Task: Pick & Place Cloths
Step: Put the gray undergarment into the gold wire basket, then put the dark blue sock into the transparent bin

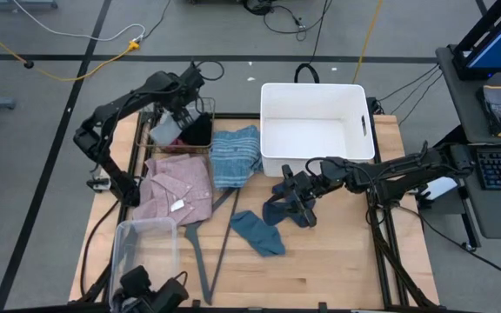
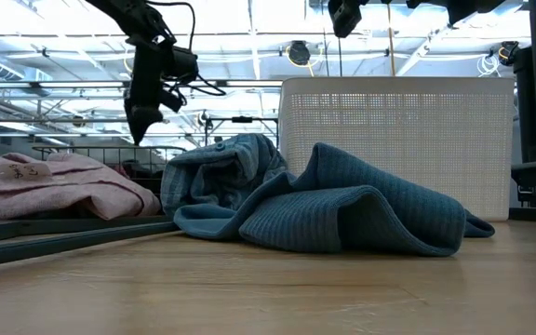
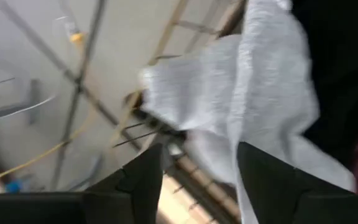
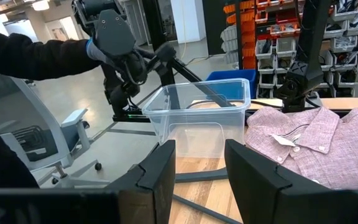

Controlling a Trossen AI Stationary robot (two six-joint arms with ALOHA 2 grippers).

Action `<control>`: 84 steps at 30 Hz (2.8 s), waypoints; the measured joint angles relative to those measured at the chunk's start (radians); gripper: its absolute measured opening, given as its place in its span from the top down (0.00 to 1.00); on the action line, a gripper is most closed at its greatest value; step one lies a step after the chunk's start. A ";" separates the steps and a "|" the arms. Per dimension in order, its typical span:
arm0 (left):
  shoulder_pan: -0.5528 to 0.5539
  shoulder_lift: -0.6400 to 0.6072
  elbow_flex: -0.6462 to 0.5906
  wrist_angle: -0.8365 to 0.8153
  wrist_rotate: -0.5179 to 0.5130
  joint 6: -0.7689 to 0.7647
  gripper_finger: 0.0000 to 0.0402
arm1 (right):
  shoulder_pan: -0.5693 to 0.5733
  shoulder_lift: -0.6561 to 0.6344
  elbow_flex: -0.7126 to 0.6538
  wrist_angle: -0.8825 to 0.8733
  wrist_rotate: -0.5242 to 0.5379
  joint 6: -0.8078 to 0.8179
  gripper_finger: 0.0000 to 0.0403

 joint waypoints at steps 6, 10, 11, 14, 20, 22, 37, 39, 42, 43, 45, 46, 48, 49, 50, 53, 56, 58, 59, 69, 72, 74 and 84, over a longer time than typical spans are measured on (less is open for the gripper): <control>-0.070 -0.026 0.000 -0.043 -0.037 -0.034 0.43 | 0.000 0.000 0.000 0.000 -0.001 0.000 0.68; -0.146 -0.074 -0.001 -0.061 0.019 -0.091 0.43 | 0.000 0.000 0.000 0.002 -0.001 0.000 0.68; -0.166 -0.091 -0.001 -0.060 0.042 -0.114 0.43 | 0.000 0.000 0.000 0.006 -0.001 0.000 0.68; -0.232 -0.149 -0.001 -0.053 0.121 -0.202 0.43 | 0.000 0.000 0.000 0.034 -0.001 0.002 0.68; -0.380 -0.277 -0.001 0.001 0.237 -0.449 0.43 | 0.000 0.000 0.000 0.069 -0.005 0.099 0.68; -0.438 -0.318 -0.001 0.036 0.243 -0.513 0.43 | 0.000 0.000 0.000 0.068 -0.006 0.113 0.68; -0.871 -0.392 -0.026 0.527 0.263 -0.588 0.50 | 0.046 0.000 0.000 0.067 -0.035 0.047 0.68; -0.915 -0.390 -0.050 0.574 0.252 -0.577 0.56 | 0.072 0.000 0.000 0.067 -0.034 0.026 0.68; -0.971 -0.391 -0.090 0.632 0.228 -0.592 0.69 | 0.114 0.000 0.000 0.067 -0.033 -0.013 0.68; -0.988 -0.391 -0.104 0.644 0.210 -0.605 0.73 | 0.129 0.000 0.000 0.067 -0.032 -0.026 0.68; -1.020 -0.391 -0.137 0.685 0.185 -0.631 0.81 | 0.161 0.000 0.000 0.066 -0.021 -0.039 0.68; -1.034 -0.391 -0.157 0.712 0.177 -0.642 0.85 | 0.178 0.000 0.000 0.061 -0.001 -0.042 0.68; -1.062 -0.391 -0.197 0.773 0.169 -0.656 0.92 | 0.213 0.000 0.000 0.040 0.048 -0.042 0.68; -1.076 -0.391 -0.219 0.811 0.167 -0.657 0.96 | 0.231 0.000 0.000 0.022 0.076 -0.046 0.69; -1.090 -0.391 -0.240 0.843 0.157 -0.655 0.98 | 0.248 -0.004 0.000 -0.002 0.099 -0.051 0.70; -1.135 -0.396 -0.294 0.907 0.100 -0.658 0.98 | 0.298 -0.014 0.000 -0.078 0.176 -0.060 0.74; -1.175 -0.403 -0.336 0.939 0.062 -0.672 0.97 | 0.341 -0.030 0.000 -0.152 0.234 -0.061 0.79; -1.199 -0.412 -0.365 0.954 0.049 -0.683 0.99 | 0.366 -0.041 0.000 -0.182 0.257 -0.060 0.82; -1.209 -0.417 -0.377 0.960 0.045 -0.686 0.99 | 0.378 -0.046 0.000 -0.195 0.262 -0.055 0.84; -1.268 -0.544 -0.544 1.111 -0.008 -0.692 0.99 | 0.429 -0.071 0.001 -0.355 0.344 0.028 0.99; -1.275 -0.596 -0.606 1.135 -0.008 -0.695 0.98 | 0.429 -0.070 0.001 -0.435 0.388 0.094 0.99; -1.278 -0.628 -0.634 1.136 -0.008 -0.709 0.98 | 0.428 -0.070 0.001 -0.503 0.440 0.145 1.00; -1.278 -0.743 -0.696 1.146 -0.005 -0.680 0.97 | 0.378 -0.068 0.004 -0.727 0.475 0.336 1.00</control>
